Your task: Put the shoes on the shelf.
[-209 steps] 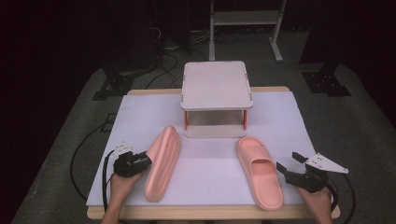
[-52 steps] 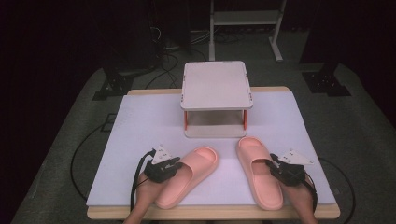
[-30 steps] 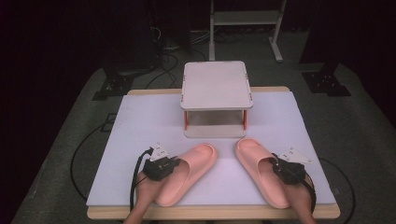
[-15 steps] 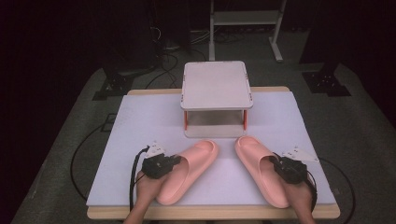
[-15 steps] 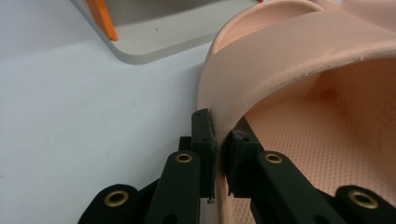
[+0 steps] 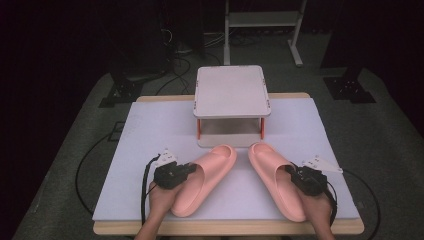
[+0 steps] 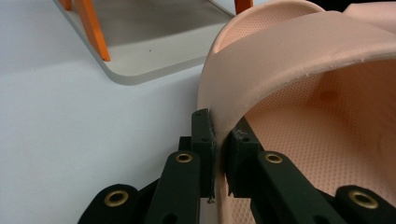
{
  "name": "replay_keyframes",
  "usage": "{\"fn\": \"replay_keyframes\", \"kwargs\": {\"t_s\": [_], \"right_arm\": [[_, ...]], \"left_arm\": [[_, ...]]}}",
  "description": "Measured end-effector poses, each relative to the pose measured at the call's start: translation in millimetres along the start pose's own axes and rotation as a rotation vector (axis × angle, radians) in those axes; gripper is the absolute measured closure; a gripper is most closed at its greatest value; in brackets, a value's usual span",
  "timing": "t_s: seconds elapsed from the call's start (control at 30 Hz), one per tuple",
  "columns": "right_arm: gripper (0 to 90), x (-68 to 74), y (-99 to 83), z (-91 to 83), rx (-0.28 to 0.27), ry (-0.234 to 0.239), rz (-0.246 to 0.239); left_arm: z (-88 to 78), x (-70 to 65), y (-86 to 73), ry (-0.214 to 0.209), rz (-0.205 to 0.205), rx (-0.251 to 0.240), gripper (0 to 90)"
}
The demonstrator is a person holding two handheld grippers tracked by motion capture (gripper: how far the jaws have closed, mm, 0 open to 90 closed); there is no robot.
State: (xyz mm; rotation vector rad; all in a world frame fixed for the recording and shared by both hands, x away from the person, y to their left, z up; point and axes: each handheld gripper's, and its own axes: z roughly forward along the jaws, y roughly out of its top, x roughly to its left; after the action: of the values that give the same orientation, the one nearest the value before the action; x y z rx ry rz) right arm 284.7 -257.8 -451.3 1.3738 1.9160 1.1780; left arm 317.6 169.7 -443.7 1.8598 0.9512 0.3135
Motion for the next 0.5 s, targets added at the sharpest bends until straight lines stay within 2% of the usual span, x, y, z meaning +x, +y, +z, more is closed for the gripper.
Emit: {"fn": "replay_keyframes", "kwargs": {"t_s": [0.23, 0.5], "right_arm": [[82.6, 1.4, 4.5, -4.8, -0.016, -0.001, -0.008], [82.7, 5.1, 18.5, -14.2, -0.060, -0.003, -0.025]], "left_arm": [[-7.8, -0.5, 8.1, 0.014, 0.013, -0.027, 83.5], [-20.5, -0.3, 21.0, 0.034, 0.027, -0.067, 83.6]]}}
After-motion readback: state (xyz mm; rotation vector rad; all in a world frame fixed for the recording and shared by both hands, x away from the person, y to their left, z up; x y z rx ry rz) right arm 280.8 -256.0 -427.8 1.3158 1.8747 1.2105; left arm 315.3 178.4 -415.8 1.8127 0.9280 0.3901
